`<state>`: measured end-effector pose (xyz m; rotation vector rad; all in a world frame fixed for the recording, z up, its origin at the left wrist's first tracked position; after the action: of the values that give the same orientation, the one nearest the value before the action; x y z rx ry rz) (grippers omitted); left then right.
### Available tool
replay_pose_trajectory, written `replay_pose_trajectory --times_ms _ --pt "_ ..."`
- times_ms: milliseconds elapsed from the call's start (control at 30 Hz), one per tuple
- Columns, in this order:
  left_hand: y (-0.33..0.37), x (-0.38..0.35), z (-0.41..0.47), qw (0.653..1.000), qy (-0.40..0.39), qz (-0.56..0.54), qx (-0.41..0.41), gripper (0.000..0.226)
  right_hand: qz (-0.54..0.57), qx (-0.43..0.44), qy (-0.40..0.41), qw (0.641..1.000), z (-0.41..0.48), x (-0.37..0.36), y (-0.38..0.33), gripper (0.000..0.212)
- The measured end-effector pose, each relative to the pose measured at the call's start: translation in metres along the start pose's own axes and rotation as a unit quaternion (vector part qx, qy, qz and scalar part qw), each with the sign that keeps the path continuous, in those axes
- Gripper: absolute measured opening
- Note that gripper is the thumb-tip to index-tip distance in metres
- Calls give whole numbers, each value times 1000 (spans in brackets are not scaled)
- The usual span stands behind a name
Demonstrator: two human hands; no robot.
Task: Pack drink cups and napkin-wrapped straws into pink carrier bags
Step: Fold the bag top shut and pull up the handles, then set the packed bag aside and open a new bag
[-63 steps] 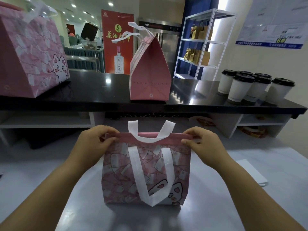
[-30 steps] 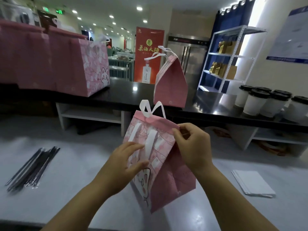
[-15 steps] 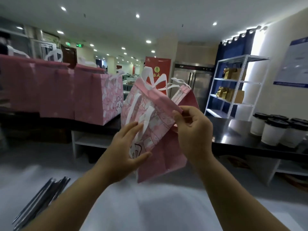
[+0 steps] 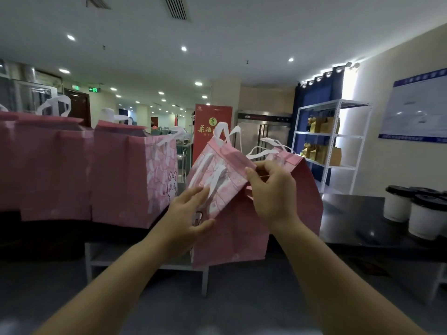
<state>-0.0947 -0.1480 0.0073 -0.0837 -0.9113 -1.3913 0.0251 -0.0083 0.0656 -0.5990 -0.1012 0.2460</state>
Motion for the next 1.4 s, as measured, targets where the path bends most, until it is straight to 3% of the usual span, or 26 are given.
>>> replay_pose_trajectory --times_ms 133,267,400,533,833,933,1067,1133,1233,1400 --pt "-31 -15 18 1000 -6 -28 4 62 -48 18 5 999 6 -21 16 8" --pt "-46 -27 31 996 68 -62 5 42 -98 102 33 989 19 -36 23 16" --pt "-52 -42 44 990 106 -90 -4 24 -178 161 8 971 35 -50 37 20" --pt "-56 -58 60 990 112 -76 -27 22 -207 152 -16 966 49 -58 49 21" --pt "-69 -78 86 996 76 -49 19 38 -249 86 -106 959 69 -69 64 40" --pt "-68 -74 82 995 75 -61 25 37 -264 84 -94 956 68 -67 62 44" --pt "-69 -52 65 994 87 -69 13 33 -212 137 -11 968 59 -66 49 25" --pt "-70 -35 53 993 91 -76 17 26 -160 145 -8 976 48 -68 39 13" --pt "-79 -7 31 992 87 -81 32 13 -84 142 -52 985 26 -79 25 4" --pt "-107 42 2 991 107 -61 56 4 -39 113 -194 974 -8 -121 8 9"
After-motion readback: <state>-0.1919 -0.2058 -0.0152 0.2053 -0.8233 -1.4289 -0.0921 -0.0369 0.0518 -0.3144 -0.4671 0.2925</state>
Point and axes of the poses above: each hand's wrist, its own z-axis towards the middle knuckle, its own x-axis out of the back of the hand, y = z × x, the point moved 1 cm from there along z, towards the middle knuckle, and after that the axes turned 11 degrees about y, right-handed, at the moved point
